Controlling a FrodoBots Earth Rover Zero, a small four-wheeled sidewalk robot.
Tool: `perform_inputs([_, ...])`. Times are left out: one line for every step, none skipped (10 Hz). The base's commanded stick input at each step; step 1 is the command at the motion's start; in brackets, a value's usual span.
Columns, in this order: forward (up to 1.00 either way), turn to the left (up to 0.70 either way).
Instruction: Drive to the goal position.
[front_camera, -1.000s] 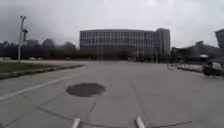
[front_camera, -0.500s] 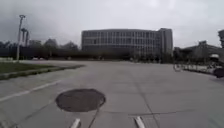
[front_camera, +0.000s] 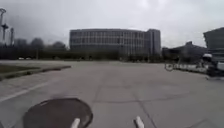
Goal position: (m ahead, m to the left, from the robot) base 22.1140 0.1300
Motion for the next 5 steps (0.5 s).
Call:
perform_inputs([1.00, 0.05])
perform_inputs([1.00, 0.05])
perform_inputs([1.00, 0.05])
perform_inputs([1.00, 0.05])
perform_inputs([1.00, 0.05])
